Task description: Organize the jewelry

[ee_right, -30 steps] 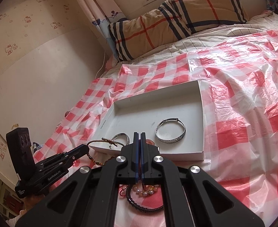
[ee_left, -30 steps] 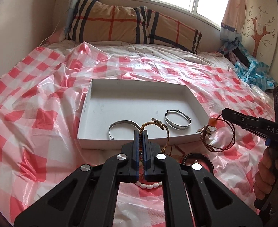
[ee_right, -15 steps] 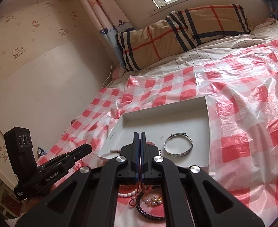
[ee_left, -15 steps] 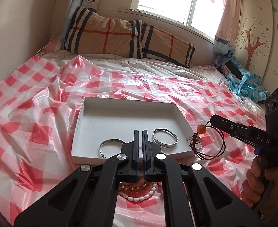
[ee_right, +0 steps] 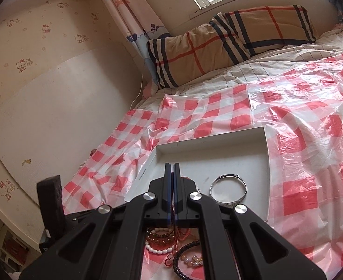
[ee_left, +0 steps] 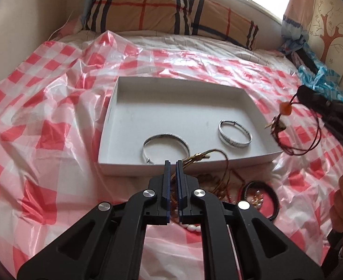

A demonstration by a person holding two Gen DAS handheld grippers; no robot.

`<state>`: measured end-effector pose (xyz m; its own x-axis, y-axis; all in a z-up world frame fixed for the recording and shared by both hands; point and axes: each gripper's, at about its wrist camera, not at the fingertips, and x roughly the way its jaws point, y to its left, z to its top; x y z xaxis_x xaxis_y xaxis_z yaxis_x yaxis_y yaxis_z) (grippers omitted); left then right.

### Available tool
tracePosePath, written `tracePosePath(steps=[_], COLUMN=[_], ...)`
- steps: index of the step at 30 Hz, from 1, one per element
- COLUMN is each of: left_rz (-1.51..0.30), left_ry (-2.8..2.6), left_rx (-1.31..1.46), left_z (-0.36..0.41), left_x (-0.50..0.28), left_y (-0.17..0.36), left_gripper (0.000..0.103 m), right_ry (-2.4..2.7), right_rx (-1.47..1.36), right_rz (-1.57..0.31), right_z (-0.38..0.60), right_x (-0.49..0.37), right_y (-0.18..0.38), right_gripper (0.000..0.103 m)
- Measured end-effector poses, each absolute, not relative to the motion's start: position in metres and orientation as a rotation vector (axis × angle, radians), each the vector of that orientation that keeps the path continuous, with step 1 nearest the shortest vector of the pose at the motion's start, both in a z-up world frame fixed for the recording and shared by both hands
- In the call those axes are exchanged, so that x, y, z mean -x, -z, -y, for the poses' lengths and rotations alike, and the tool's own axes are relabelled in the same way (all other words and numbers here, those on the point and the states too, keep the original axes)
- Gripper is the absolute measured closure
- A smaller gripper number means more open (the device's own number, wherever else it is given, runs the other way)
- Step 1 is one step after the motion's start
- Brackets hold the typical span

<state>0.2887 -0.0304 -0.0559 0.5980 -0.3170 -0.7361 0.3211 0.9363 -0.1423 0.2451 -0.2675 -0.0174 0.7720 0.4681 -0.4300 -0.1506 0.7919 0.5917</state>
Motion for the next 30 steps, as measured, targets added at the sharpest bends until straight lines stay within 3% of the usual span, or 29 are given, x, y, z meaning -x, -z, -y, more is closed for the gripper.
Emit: tracePosePath(steps=[4, 9, 11, 12, 13, 14, 30], left_rz=[-0.880, -0.872, -0.885, -0.893, -0.906, -0.909, -0.782], left_ry=[0.345, 0.348, 0.352, 0.353, 0.358, 0.365, 0.414], left_rx=[-0.047, -0.113, -0.107, -0.107, -0.107, -0.107, 0.044], left_z=[0.033, 0.046, 0.050, 0.052, 0.054, 0.055, 0.045], left_x=[-0.292, -0.288, -0.292, -0.294, -0.296, -0.297, -0.293], left_y=[0.067, 0.070, 0.074, 0.076, 0.079, 0.079, 0.029], left_gripper=[0.072, 0.066, 0.066, 0.077, 0.097, 0.098, 0.100], right_ry=[-0.360, -0.363, -0.365, -0.366, -0.366, -0.366, -0.376], right_rx=[-0.561, -0.555, -0.552, -0.549, -0.549, -0.551, -0.577], right_rz=[-0.611, -0.618, -0.619, -0.619, -0.618, -0.616, -0.605], right_z=[0.266, 0.263, 0.261, 0.261, 0.261, 0.261, 0.259], right_x=[-0.245, -0.246, -0.246, -0.246, -0.246, -0.246, -0.256], right_y=[0.020, 0.022, 0.023, 0.023, 0.023, 0.023, 0.020], right_gripper=[0.101, 0.101, 0.101, 0.101, 0.101, 0.101, 0.101])
